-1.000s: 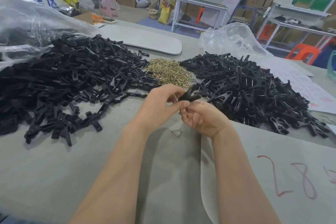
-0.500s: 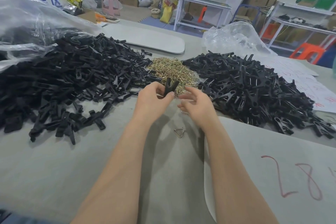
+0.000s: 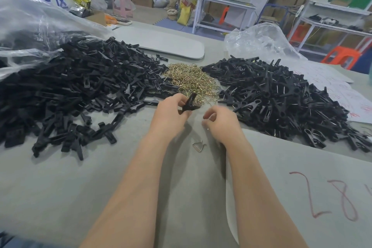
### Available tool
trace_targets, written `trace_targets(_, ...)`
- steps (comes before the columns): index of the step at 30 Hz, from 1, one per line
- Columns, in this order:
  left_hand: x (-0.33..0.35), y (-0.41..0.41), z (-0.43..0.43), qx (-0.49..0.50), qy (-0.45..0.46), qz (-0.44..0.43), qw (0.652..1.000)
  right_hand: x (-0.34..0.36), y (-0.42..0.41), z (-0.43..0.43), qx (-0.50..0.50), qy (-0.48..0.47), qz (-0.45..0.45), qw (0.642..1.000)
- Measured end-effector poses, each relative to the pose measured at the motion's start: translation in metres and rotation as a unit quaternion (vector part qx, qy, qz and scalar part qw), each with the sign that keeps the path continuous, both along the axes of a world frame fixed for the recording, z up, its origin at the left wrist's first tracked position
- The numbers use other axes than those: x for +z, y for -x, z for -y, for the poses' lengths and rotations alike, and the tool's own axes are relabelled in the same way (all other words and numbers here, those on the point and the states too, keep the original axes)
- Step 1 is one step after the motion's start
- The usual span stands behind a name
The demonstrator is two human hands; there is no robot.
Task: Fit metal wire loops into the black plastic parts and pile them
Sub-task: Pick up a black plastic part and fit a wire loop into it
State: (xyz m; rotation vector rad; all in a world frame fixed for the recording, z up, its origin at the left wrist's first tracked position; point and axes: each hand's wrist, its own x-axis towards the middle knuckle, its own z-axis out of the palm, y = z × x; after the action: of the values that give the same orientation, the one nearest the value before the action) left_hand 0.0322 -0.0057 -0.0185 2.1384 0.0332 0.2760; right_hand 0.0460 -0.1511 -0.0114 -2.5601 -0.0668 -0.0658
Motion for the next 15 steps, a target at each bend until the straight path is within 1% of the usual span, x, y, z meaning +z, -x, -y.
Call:
trace_targets(1,0.000,0.000,0.000,-0.004,-0.009,0.003,1.000,0.000,0.000,0.001,-0.012,-0.035,0.026,0.999)
trace_targets(2,0.000,0.001,0.001,-0.009,-0.017,0.005,1.000,0.002,0.001,0.002,-0.027,-0.091,0.052,0.994)
trace_targets(3,0.000,0.001,0.001,-0.017,-0.023,0.007,1.000,0.005,0.002,0.003,-0.044,-0.172,0.073,0.981)
trace_targets(4,0.000,0.001,0.001,-0.026,-0.031,0.008,0.999,0.008,0.003,0.004,-0.056,-0.265,0.080,0.959)
trace_targets(5,0.000,0.001,0.002,-0.034,-0.042,0.007,0.999,0.012,0.004,0.004,-0.057,-0.356,0.070,0.930)
trace_targets(6,0.000,0.001,0.003,-0.042,-0.053,0.007,0.998,0.016,0.005,0.004,-0.050,-0.430,0.051,0.900)
trace_targets(7,0.000,0.001,0.003,-0.048,-0.061,0.007,0.997,0.018,0.006,0.003,-0.042,-0.476,0.031,0.878)
trace_targets(8,0.000,0.001,0.004,-0.052,-0.065,0.007,0.997,0.021,0.007,0.002,-0.038,-0.492,0.014,0.870)
trace_targets(9,0.000,0.001,0.004,-0.054,-0.067,0.008,0.996,0.021,0.007,0.001,-0.038,-0.491,0.004,0.871)
trace_targets(10,0.000,0.001,0.004,-0.055,-0.070,0.009,0.996,0.021,0.007,0.001,-0.040,-0.467,0.004,0.883)
trace_targets(12,0.001,0.001,0.004,-0.056,-0.076,0.010,0.995,0.020,0.006,0.002,-0.057,-0.375,0.034,0.925)
trace_targets(13,0.002,0.002,0.004,-0.057,-0.081,0.011,0.995,0.020,0.006,0.002,-0.065,-0.354,0.046,0.932)
trace_targets(15,0.002,0.003,0.005,-0.057,-0.092,0.016,0.994,0.022,0.007,0.003,-0.065,-0.379,0.038,0.922)
